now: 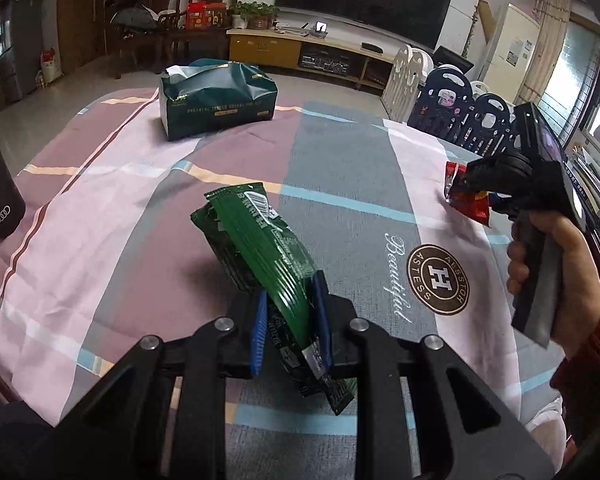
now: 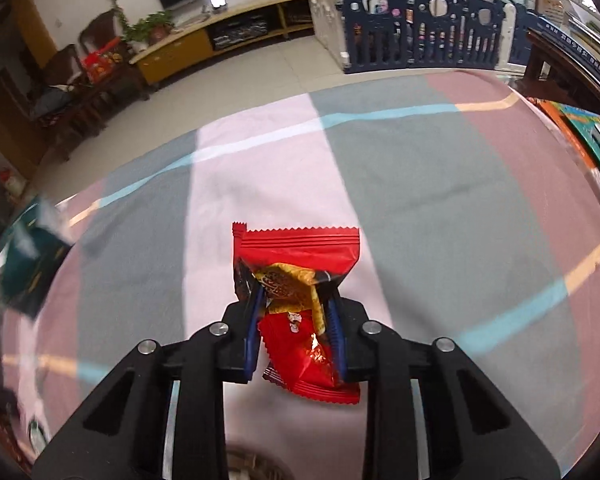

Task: Collect trash
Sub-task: 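Drop the chip bag in the wastebasket with the right tool while the left drops the packet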

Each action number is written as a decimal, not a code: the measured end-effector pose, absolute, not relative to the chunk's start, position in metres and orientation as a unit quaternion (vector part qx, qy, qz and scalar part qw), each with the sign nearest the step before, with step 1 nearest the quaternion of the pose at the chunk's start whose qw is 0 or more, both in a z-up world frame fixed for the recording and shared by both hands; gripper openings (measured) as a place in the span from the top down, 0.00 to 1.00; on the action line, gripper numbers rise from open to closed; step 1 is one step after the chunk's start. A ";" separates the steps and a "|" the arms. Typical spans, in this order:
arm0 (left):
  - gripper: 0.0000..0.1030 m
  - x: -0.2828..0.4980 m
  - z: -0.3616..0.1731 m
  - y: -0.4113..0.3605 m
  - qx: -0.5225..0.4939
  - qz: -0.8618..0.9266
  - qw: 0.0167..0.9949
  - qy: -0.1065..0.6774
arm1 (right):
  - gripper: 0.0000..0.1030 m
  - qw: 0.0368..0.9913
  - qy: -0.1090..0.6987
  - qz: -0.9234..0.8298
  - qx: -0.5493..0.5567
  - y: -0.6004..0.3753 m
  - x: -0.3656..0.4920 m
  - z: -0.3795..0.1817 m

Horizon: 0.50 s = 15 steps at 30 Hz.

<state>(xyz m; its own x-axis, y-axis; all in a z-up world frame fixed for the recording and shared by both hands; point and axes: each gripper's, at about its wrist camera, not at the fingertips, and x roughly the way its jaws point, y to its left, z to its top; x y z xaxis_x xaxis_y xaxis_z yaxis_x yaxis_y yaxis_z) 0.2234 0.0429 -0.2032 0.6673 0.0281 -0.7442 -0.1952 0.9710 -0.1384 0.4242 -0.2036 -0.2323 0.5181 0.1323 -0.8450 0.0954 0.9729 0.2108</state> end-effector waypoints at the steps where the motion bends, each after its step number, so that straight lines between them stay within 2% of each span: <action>1: 0.78 0.222 -0.202 0.041 -0.100 0.060 0.909 0.399 | 0.72 0.865 0.488 0.022 0.115 -0.203 0.408 -0.227; 8: 0.78 0.196 -0.188 0.026 -0.055 0.053 0.928 0.365 | 0.72 0.867 0.481 0.066 0.111 -0.219 0.276 -0.190; 15: 0.79 0.155 -0.159 0.013 -0.054 0.031 0.936 0.347 | 0.72 0.882 0.458 0.055 0.096 -0.245 0.167 -0.159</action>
